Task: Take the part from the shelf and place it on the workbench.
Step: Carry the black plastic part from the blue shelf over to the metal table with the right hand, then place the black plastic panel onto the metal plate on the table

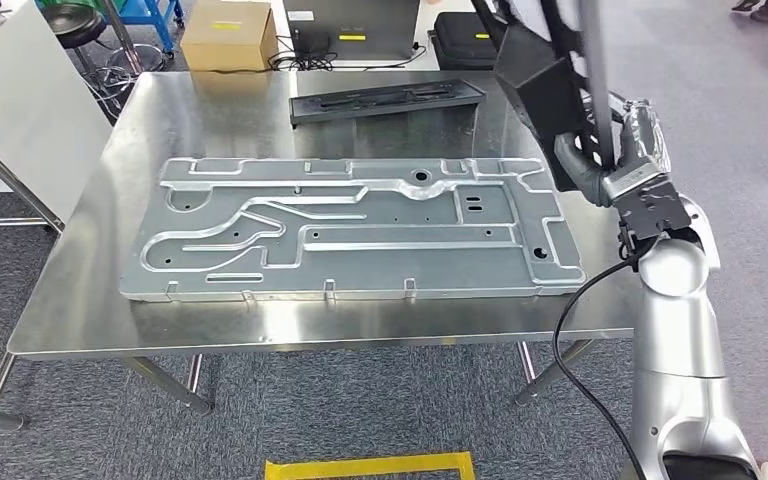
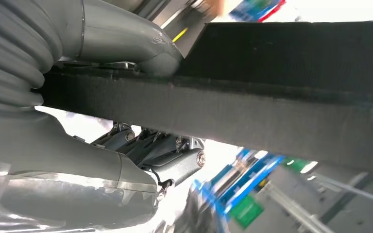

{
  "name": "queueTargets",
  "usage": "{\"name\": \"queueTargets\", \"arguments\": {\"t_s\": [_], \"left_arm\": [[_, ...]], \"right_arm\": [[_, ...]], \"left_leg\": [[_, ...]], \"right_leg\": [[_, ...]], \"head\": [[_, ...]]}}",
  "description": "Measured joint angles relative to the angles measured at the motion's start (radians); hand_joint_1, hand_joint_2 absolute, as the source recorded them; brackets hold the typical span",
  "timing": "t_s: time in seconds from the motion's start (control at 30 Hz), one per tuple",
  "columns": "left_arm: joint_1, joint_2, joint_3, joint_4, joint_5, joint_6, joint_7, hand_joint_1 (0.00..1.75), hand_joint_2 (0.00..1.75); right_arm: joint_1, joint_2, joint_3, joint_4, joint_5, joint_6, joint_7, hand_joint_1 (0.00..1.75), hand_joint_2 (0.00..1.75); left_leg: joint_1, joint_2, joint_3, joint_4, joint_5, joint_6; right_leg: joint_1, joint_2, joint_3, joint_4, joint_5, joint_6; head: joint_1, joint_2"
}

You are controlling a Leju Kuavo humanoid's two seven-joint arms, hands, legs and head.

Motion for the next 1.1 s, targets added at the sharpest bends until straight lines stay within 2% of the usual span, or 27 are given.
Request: {"name": "queueTargets", "arguments": {"t_s": [0.07, 0.13, 0.17, 0.2, 0.23, 0.27, 0.3, 0.37, 0.43, 0.53, 0.6, 0.67, 0.7, 0.73, 0.77, 0.8, 0.83, 0.87, 0.9, 1.0, 1.07, 1.1], "left_arm": [[0.001, 0.0, 0.0, 0.0, 0.0, -0.002, 0.001, 0.0, 1.75], [0.002, 0.002, 0.0, 0.0, 0.0, -0.003, 0.001, 0.0, 1.75], [0.003, 0.003, 0.0, 0.0, 0.001, -0.004, 0.001, 0.0, 1.75], [0.004, 0.003, 0.0, 0.0, 0.002, -0.004, 0.001, 0.0, 1.75], [0.004, 0.004, 0.0, 0.0, 0.004, -0.004, 0.001, 0.0, 1.75], [0.004, 0.004, 0.0, 0.0, 0.005, -0.004, 0.001, 0.0, 1.75], [0.004, 0.004, 0.0, 0.0, 0.006, -0.004, 0.001, 0.0, 1.75], [0.005, 0.004, 0.0, 0.0, 0.007, -0.004, 0.001, 0.0, 1.75], [0.005, 0.004, 0.0, 0.0, 0.008, -0.005, 0.001, 0.0, 1.75], [0.005, 0.005, 0.0, 0.0, 0.004, -0.005, -0.001, 0.0, 1.75], [0.002, 0.006, 0.0, 0.0, 0.002, -0.006, -0.007, 0.0, 1.75], [-0.006, 0.007, 0.0, 0.0, 0.002, -0.008, -0.014, 0.0, 1.75], [-0.01, 0.007, 0.0, 0.0, 0.002, -0.008, -0.017, 0.0, 1.75], [-0.011, 0.007, 0.0, 0.0, 0.002, -0.008, -0.018, 0.0, 1.75], [-0.011, 0.007, 0.0, 0.0, 0.001, -0.008, -0.019, 0.0, 1.75], [-0.008, 0.007, 0.0, 0.0, 0.0, -0.007, -0.018, 0.0, 1.75], [-0.004, 0.007, 0.0, 0.0, 0.0, -0.007, -0.017, 0.0, 1.75], [-0.001, 0.007, 0.0, 0.0, 0.0, -0.006, -0.017, 0.0, 1.75], [0.002, 0.008, 0.0, 0.0, -0.001, -0.007, -0.016, 0.0, 1.75], [0.003, 0.008, 0.0, 0.0, -0.004, -0.01, -0.017, 0.0, 1.75], [0.003, 0.007, 0.0, 0.0, -0.01, -0.014, -0.017, 0.0, 1.75], [0.004, 0.007, 0.0, 0.0, -0.013, -0.016, -0.016, 0.0, 1.75]], "right_arm": [[-0.006, 0.031, 0.0, 0.008, 0.063, -0.039, 0.005, 1.4, 1.75], [-0.012, 0.076, -0.001, 0.018, 0.091, -0.056, 0.009, 1.4, 1.75], [-0.014, 0.101, -0.001, 0.024, 0.101, -0.061, 0.01, 1.4, 1.75], [-0.016, 0.126, -0.001, 0.033, 0.116, -0.065, 0.01, 1.4, 1.75], [-0.019, 0.147, 0.001, 0.044, 0.137, -0.072, 0.01, 1.4, 1.75], [-0.025, 0.167, 0.004, 0.057, 0.163, -0.081, 0.011, 1.4, 1.75], [-0.032, 0.184, 0.008, 0.071, 0.188, -0.092, 0.011, 1.4, 1.75], [-0.049, 0.211, 0.015, 0.094, 0.217, -0.11, 0.011, 1.4, 1.75], [-0.061, 0.228, 0.02, 0.112, 0.23, -0.12, 0.011, 1.4, 1.75], [-0.078, 0.233, 0.037, 0.145, 0.303, -0.165, 0.023, 1.4, 1.75], [-0.101, 0.219, 0.07, 0.19, 0.383, -0.218, 0.035, 1.4, 1.75], [-0.126, 0.193, 0.117, 0.254, 0.441, -0.259, 0.043, 1.4, 1.75], [-0.138, 0.182, 0.143, 0.289, 0.468, -0.276, 0.05, 1.4, 1.75], [-0.151, 0.173, 0.167, 0.326, 0.492, -0.291, 0.058, 1.4, 1.75], [-0.164, 0.165, 0.19, 0.363, 0.515, -0.305, 0.067, 1.4, 1.75], [-0.178, 0.159, 0.209, 0.395, 0.536, -0.317, 0.075, 1.4, 1.75], [-0.193, 0.155, 0.228, 0.426, 0.556, -0.329, 0.084, 1.4, 1.75], [-0.208, 0.151, 0.244, 0.455, 0.575, -0.34, 0.094, 1.4, 1.75], [-0.221, 0.148, 0.259, 0.484, 0.599, -0.352, 0.108, 1.4, 1.75], [-0.24, 0.147, 0.293, 0.565, 0.661, -0.393, 0.145, 1.4, 1.75], [-0.239, 0.15, 0.305, 0.602, 0.688, -0.422, 0.16, 1.4, 1.75], [-0.237, 0.154, 0.308, 0.617, 0.702, -0.433, 0.167, 1.4, 1.75]], "left_leg": [[0.003, 0.011, 0.005, -0.01, 0.003, 0.01], [0.001, 0.025, 0.006, -0.012, 0.003, 0.017], [-0.001, 0.032, 0.006, -0.012, 0.002, 0.018], [-0.002, 0.037, 0.007, -0.012, 0.0, 0.019], [-0.004, 0.04, 0.009, -0.012, -0.002, 0.018], [-0.005, 0.042, 0.011, -0.011, -0.004, 0.017], [-0.006, 0.044, 0.013, -0.012, -0.006, 0.015], [-0.011, 0.043, 0.014, -0.01, -0.01, 0.007], [-0.014, 0.042, 0.014, -0.011, -0.013, -0.002], [-0.012, 0.035, 0.012, 0.001, -0.028, -0.018], [-0.009, 0.02, -0.024, 0.089, -0.076, -0.024], [-0.006, 0.011, -0.085, 0.224, -0.128, -0.031], [-0.006, 0.01, -0.104, 0.263, -0.133, -0.033], [-0.005, 0.009, -0.106, 0.266, -0.118, -0.034], [-0.004, 0.009, -0.092, 0.229, -0.084, -0.034], [-0.003, 0.01, -0.067, 0.164, -0.042, -0.032], [-0.003, 0.011, -0.043, 0.103, -0.01, -0.029], [-0.004, 0.013, -0.023, 0.051, 0.009, -0.025], [-0.005, 0.014, -0.012, 0.02, 0.011, -0.022], [-0.005, 0.013, -0.006, -0.008, 0.002, -0.008], [0.0, 0.018, 0.001, -0.021, 0.008, 0.003], [0.002, 0.022, 0.004, -0.025, 0.01, 0.008]], "right_leg": [[-0.002, -0.001, -0.027, 0.055, -0.033, 0.01], [-0.003, -0.003, -0.093, 0.176, -0.086, 0.017], [-0.003, -0.003, -0.126, 0.232, -0.102, 0.019], [-0.003, -0.003, -0.147, 0.261, -0.1, 0.019], [-0.003, -0.003, -0.15, 0.254, -0.081, 0.018], [-0.003, -0.003, -0.136, 0.212, -0.047, 0.015], [-0.002, -0.003, -0.107, 0.144, -0.007, 0.01], [0.003, 0.0, -0.06, 0.031, 0.039, -0.002], [0.01, 0.002, -0.049, -0.001, 0.042, -0.015], [0.004, 0.002, -0.04, -0.012, 0.043, -0.032], [-0.003, 0.002, -0.031, -0.02, 0.043, -0.042], [-0.003, 0.002, -0.028, -0.019, 0.04, -0.049], [-0.003, 0.002, -0.027, -0.018, 0.039, -0.05], [-0.003, 0.004, -0.025, -0.017, 0.037, -0.05], [-0.003, 0.006, -0.024, -0.014, 0.035, -0.048], [-0.003, 0.008, -0.023, -0.01, 0.032, -0.046], [-0.001, 0.01, -0.025, -0.006, 0.029, -0.043], [0.001, 0.011, -0.029, -0.002, 0.028, -0.039], [0.002, 0.011, -0.035, 0.001, 0.029, -0.034], [0.005, 0.009, -0.047, 0.002, 0.034, -0.019], [0.003, 0.005, -0.062, 0.036, 0.01, -0.006], [0.001, 0.003, -0.085, 0.083, -0.016, 0.001]], "head": [[0.0, 0.0], [0.0, 0.0], [0.0, 0.0], [0.0, 0.0], [0.0, 0.0], [0.0, 0.0], [0.0, 0.0], [0.0, 0.0], [0.0, 0.0], [0.0, 0.0], [0.0, 0.0], [0.0, 0.0], [0.0, 0.0], [0.0, 0.0], [0.0, 0.0], [0.0, 0.0], [0.0, 0.0], [0.0, 0.0], [0.0, 0.0], [0.0, 0.0], [0.0, 0.0], [0.0, 0.0]]}}
